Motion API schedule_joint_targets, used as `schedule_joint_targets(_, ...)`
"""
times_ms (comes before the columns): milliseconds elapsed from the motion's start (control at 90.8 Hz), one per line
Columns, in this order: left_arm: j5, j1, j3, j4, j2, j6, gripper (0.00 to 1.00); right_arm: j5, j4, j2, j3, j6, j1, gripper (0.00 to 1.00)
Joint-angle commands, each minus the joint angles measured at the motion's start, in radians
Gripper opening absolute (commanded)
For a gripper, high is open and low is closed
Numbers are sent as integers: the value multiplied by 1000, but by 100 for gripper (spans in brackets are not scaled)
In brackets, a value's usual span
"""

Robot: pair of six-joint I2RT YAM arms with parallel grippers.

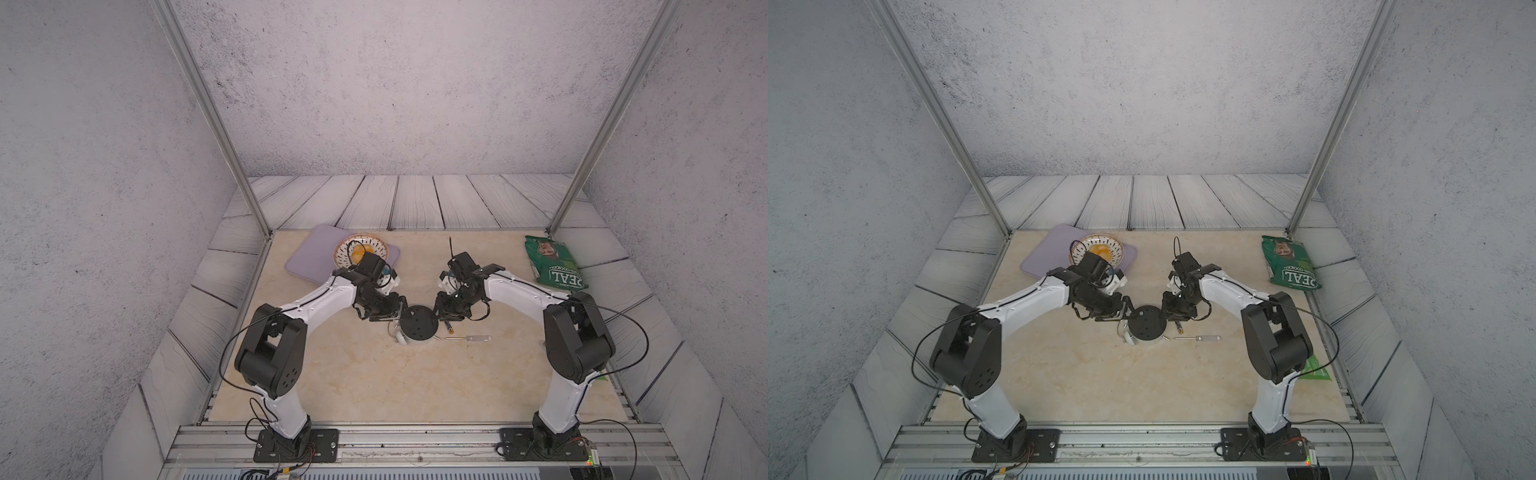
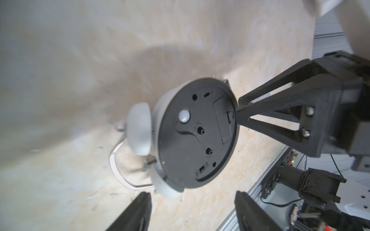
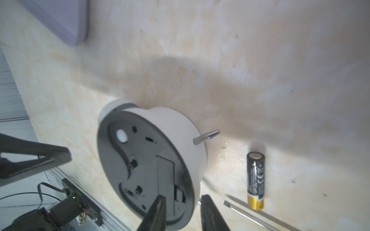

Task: Remove the battery from the alarm
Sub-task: Install the cover on the alarm, then adjust the alarm at the center of the board.

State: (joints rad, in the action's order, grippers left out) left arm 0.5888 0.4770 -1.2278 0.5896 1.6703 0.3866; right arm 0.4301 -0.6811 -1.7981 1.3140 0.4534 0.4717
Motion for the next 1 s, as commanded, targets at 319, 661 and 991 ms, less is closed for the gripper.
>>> schedule_joint_targets(319,157,-152,221,-192,84,168,44,-66,205,477,-350,-44,-8,57)
schedule_joint_targets(661,256,-138,220,-375,253,263,33,-124,301,504,-438,-66,77,59)
schedule_joint_targets(991,331,-128,216,-465,307,340,12,-165,497,424,-494,-156,144,63)
